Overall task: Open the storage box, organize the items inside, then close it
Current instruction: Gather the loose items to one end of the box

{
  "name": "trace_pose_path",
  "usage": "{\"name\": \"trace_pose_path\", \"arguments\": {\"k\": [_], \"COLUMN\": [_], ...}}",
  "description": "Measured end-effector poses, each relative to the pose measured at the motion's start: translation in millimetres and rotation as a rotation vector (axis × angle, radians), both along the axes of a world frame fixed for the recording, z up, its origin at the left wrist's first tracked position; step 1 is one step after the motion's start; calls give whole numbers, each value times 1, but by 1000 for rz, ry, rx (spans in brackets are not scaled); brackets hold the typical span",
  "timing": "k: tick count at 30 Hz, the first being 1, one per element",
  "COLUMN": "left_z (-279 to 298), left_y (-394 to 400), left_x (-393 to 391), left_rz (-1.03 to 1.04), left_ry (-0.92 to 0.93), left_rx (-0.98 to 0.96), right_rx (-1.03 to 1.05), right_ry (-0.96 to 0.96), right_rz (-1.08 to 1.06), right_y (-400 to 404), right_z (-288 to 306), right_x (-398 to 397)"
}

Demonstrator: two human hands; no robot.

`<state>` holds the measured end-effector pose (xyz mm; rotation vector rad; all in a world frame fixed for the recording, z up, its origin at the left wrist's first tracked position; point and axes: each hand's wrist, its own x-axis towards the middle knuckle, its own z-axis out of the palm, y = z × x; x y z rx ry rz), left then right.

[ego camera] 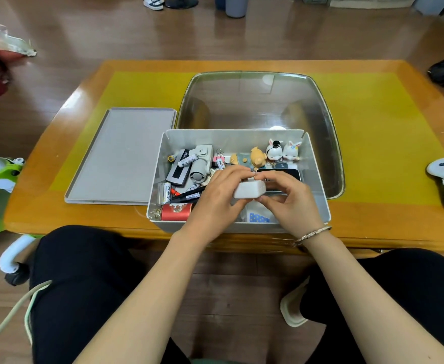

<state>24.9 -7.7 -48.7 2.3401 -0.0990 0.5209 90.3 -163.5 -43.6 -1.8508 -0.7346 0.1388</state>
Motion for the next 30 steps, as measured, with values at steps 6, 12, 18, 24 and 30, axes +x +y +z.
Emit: {"name": "trace_pose_path", "arguments": {"k": [6,12,18,24,30], "left_z": [-2,0,2,3,4], "left_y": [-1,1,2,3,2], "left_x": [-2,-5,-3,-5,-3], "left_rz": [32,152,158,74,78], "left_ry": [-5,-33,37,150,246], "left_rx": [106,90,11,-71,-196], "right_rx": [-43,-8,-28,-12,-117], "right_ry": [-137,-61,-34,-48,-134], "right_rz": [14,0,-8,-36,4], "right_y": [-4,-5,-4,-5,0], "right_z": [-1,-2,-5,-3,-3], "right_x": [-1,0,2,2,1]}}
